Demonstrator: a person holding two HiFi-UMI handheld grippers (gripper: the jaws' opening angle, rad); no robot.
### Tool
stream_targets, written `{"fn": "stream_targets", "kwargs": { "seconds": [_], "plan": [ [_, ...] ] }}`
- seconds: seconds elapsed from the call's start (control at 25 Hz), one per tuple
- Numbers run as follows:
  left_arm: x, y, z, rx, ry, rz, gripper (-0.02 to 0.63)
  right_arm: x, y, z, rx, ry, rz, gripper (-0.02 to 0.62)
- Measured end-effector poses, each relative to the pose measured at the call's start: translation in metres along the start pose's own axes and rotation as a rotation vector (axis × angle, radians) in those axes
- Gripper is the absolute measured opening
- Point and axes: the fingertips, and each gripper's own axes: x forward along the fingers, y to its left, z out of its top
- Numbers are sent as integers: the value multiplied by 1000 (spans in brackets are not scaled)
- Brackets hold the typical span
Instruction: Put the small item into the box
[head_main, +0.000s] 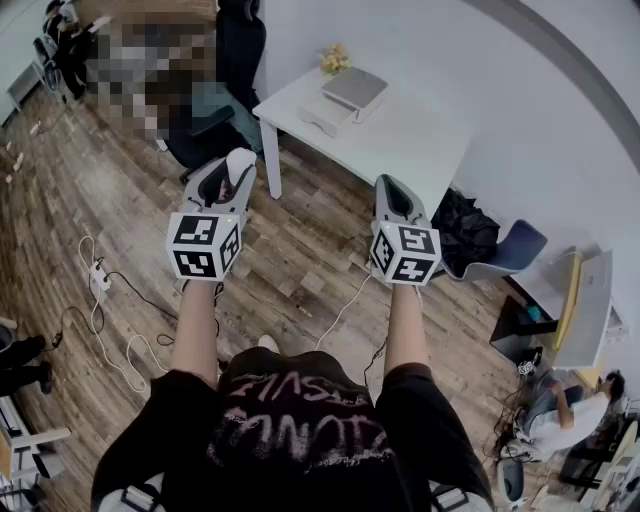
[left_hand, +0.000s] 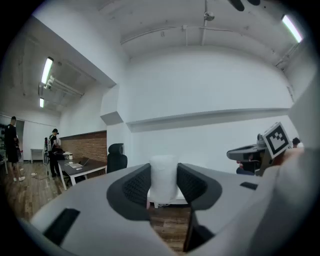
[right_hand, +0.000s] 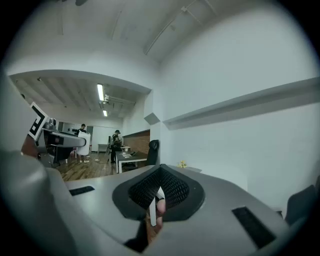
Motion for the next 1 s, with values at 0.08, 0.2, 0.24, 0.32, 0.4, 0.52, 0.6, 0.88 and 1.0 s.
{"fn": "stream_targets", "kwargs": {
  "seconds": [0.08, 0.2, 0.24, 0.32, 0.4, 0.52, 0.6, 0.88, 1.0],
  "plan": [
    [5, -1, 0, 3, 5, -5, 163, 3, -3, -1, 1, 4, -1, 11],
    [9, -1, -1, 3, 11, -7, 163, 5, -6, -1, 0, 6, -3, 11],
    [9, 0, -1, 2, 12, -7, 163, 5, -7, -1, -3, 5, -5, 11],
    [10, -1, -2, 1, 14, -8, 163, 5, -8, -1, -7, 2, -8, 11],
    [11, -1, -2, 1, 15, -10, 163, 5, -8, 0, -2, 0, -8, 11],
    [13, 2, -1, 0, 15, -14, 163, 8, -6, 0, 0, -1, -7, 11],
    [13, 6, -2, -2, 15, -16, 163, 10, -3, 1, -5, 1, -7, 11],
    [19, 18, -3, -7, 13, -28, 163, 19, 4, 1, -10, 2, -16, 11],
    [20, 24, -3, -9, 9, -35, 163, 24, 10, 2, -12, 2, -21, 11]
  ]
}}
